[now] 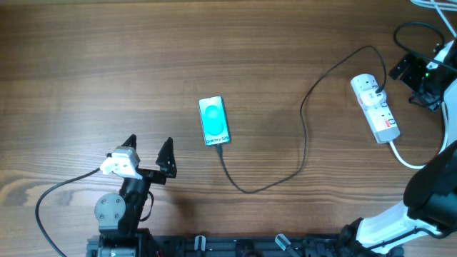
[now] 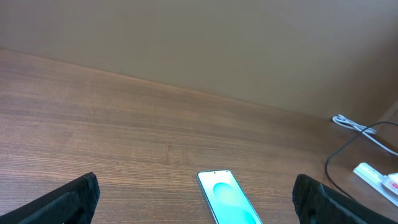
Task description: Plug charger to phone and switch on socket
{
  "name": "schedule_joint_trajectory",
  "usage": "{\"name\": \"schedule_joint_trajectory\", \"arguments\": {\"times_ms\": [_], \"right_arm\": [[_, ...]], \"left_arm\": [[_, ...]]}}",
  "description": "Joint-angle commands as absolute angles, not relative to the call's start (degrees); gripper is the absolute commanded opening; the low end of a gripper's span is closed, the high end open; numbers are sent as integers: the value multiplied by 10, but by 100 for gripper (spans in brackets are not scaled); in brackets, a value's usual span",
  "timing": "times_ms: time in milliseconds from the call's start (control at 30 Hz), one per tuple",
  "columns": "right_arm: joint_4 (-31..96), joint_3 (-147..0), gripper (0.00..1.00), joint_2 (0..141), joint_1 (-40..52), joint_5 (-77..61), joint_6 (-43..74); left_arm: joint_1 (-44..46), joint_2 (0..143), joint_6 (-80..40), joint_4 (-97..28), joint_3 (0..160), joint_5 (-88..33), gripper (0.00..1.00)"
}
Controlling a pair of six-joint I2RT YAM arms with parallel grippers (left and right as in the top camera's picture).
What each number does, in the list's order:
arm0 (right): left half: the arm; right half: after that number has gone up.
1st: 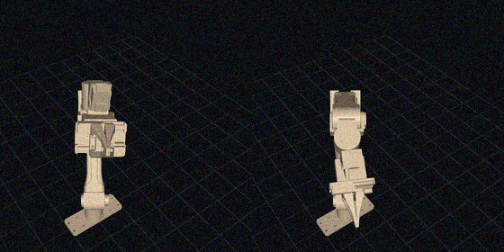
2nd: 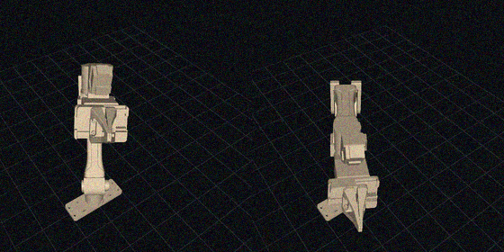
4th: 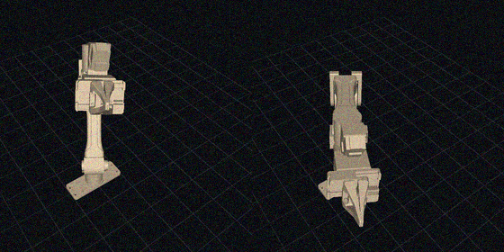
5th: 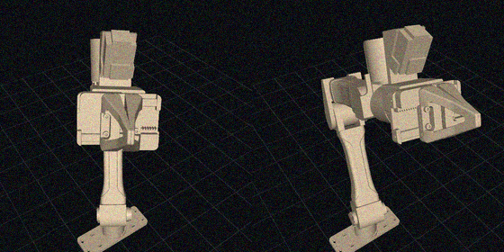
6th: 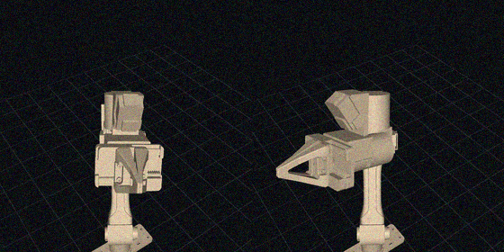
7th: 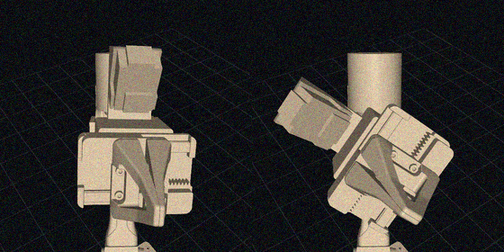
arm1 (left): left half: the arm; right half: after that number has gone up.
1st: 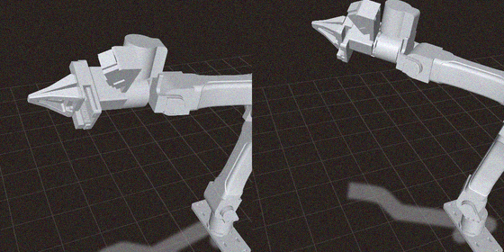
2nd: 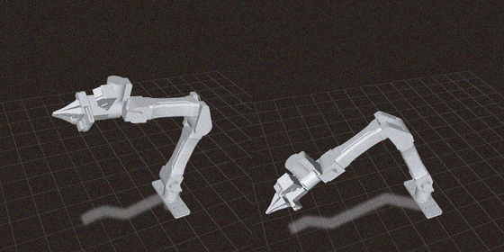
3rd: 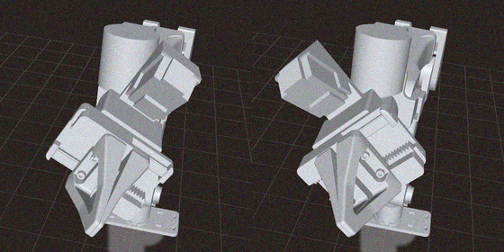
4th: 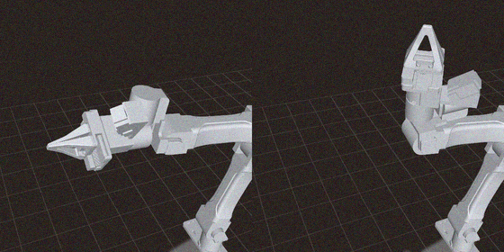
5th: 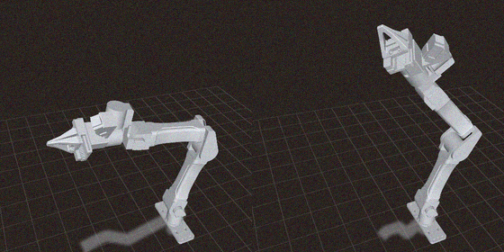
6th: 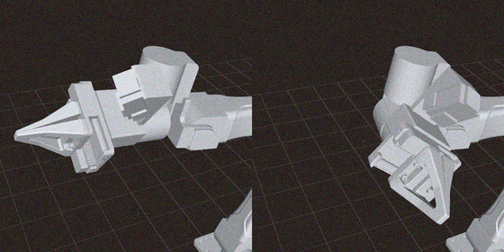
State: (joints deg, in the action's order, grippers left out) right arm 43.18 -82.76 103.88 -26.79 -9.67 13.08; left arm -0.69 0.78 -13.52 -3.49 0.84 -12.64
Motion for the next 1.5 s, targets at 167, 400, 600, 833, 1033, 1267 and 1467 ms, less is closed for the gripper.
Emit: {"name": "schedule_joint_trajectory", "arguments": {"times_ms": [167,400,600,833,1033,1267,1467], "right_arm": [[430,-830,100,1033,-269,-104,120],[430,-830,100,1033,-269,-104,120],[430,-830,100,1033,-268,-104,120],[427,-830,100,1035,-268,-104,120],[427,-830,100,1025,-268,-104,120],[427,-830,100,1025,-241,-104,120],[427,-830,100,1017,-181,-104,120]], "left_arm": [[-3,2,-120,-34,3,-119,100],[-3,2,-120,-34,3,-119,100],[-3,2,-120,-34,3,-119,100],[-3,2,-120,-34,3,-119,100],[-3,2,-120,-33,3,-119,100],[-3,2,-120,-34,3,-119,100],[-3,2,-120,-33,3,-119,100]]}}
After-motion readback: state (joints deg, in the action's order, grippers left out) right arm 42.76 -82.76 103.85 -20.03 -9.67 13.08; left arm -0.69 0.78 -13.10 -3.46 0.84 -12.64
